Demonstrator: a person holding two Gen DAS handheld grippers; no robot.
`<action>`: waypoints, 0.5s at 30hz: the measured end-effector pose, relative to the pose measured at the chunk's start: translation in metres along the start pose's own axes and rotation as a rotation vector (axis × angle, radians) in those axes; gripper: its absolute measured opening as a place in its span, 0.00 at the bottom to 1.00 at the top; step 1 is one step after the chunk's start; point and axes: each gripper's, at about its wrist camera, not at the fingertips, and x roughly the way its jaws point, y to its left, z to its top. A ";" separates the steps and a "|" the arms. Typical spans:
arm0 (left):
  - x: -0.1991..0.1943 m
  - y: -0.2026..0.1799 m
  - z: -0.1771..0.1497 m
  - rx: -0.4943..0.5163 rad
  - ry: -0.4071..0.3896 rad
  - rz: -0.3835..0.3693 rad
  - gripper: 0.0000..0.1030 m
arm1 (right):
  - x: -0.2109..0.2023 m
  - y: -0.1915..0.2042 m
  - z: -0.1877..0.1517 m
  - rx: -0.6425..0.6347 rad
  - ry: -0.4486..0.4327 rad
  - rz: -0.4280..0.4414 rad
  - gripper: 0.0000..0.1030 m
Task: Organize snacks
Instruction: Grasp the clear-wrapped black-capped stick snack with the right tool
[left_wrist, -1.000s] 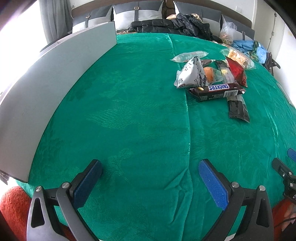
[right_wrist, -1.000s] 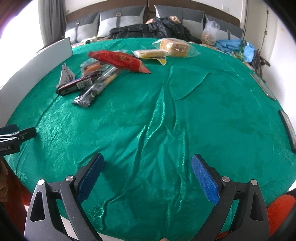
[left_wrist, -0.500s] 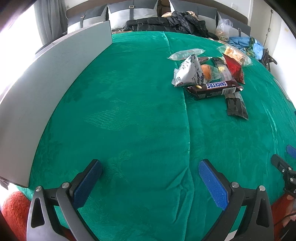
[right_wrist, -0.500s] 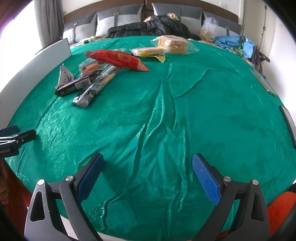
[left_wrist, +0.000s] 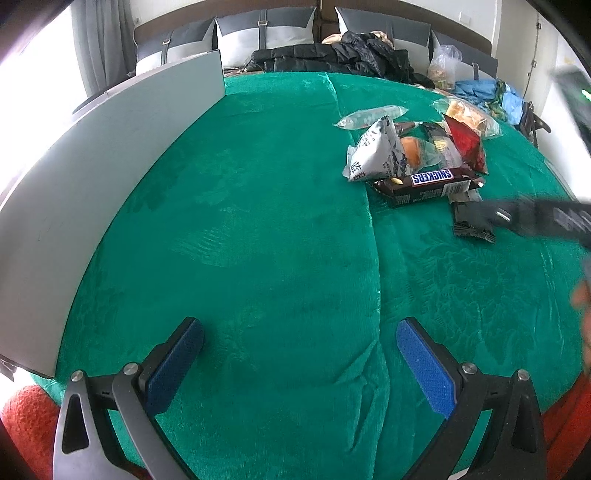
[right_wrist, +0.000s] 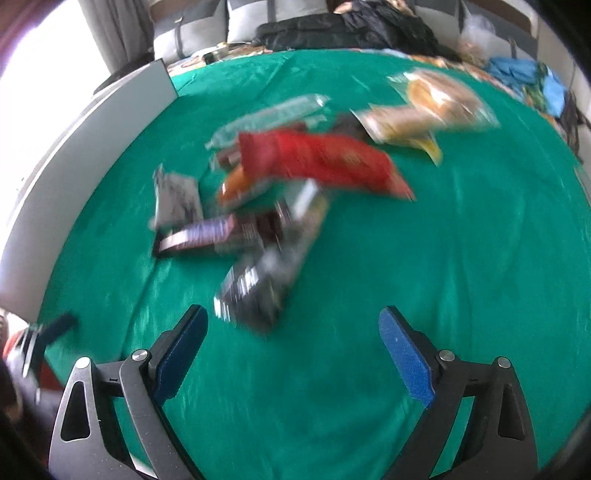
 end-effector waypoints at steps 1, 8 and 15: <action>0.000 0.000 0.000 0.001 -0.003 0.000 1.00 | 0.005 0.004 0.006 -0.010 0.007 -0.008 0.91; 0.001 0.001 0.001 0.004 -0.006 -0.002 1.00 | 0.008 0.016 -0.001 -0.143 0.024 -0.031 0.38; 0.001 0.000 0.001 -0.003 -0.015 0.004 1.00 | -0.036 -0.019 -0.066 -0.244 0.084 0.028 0.36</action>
